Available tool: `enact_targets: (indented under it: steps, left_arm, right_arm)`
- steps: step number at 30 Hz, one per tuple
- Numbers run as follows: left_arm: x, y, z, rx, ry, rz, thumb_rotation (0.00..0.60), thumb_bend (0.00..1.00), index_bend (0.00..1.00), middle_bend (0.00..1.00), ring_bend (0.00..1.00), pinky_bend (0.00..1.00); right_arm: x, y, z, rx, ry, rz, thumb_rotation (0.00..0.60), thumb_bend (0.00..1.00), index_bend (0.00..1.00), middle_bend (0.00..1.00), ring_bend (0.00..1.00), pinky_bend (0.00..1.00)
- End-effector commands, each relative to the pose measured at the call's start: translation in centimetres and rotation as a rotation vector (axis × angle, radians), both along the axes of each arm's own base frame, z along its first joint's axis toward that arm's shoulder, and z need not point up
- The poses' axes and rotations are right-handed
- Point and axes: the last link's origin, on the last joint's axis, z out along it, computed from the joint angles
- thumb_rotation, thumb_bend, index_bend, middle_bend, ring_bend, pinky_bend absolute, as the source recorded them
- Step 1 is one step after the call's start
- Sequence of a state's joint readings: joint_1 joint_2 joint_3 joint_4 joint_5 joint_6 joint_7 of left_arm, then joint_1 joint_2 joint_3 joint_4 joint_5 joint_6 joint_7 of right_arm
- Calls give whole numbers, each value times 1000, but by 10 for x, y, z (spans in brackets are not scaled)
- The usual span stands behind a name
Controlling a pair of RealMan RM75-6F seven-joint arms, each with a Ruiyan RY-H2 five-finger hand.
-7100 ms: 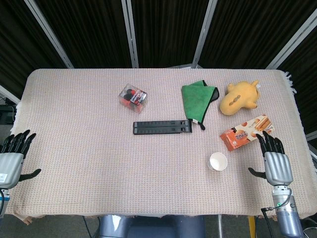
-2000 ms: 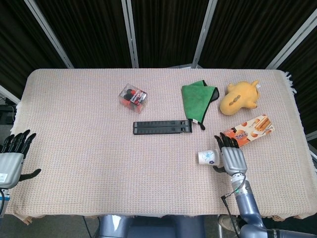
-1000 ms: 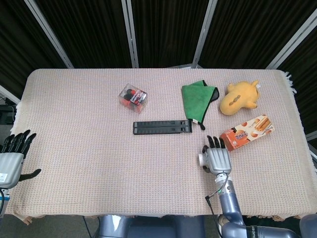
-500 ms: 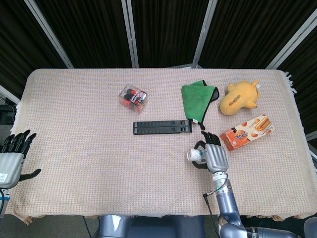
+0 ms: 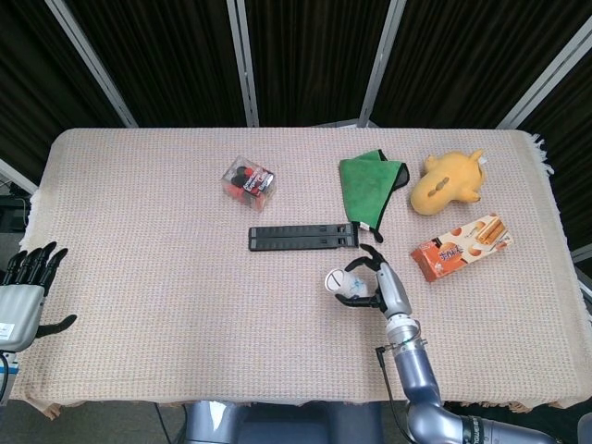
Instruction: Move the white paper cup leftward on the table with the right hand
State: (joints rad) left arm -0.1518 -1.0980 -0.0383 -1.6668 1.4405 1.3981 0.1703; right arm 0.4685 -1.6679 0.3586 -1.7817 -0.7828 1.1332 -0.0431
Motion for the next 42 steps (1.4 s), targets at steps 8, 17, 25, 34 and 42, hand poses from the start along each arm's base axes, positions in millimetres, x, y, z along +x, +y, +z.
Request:
enact_targets:
  steps: [8,17,25,34,42]
  left_arm:
    - [0,0,0,2,1,1,600,0,0,0,0,0]
    - [0,0,0,2,0,0,600,0,0,0,0,0]
    - [0,0,0,3,0,-1,600,0,0,0,0,0]
    - [0,0,0,2,1,-1,600,0,0,0,0,0]
    - [0,-1,0,1,1,-3,600,0,0,0,0,0]
  right_arm:
    - [-11,-5,-13,-5,20,-38,600,139,474,118,0,0]
    - [-25,2,-15,5,57,-75,600,143,474,118,0,0]
    - [-40,8,-14,21,82,-126,600,145,474,118,0,0]
    - [-53,18,-5,17,107,-146,600,152,344,63,0,0]
    - [-55,26,8,2,109,-132,600,173,196,1,0,0]
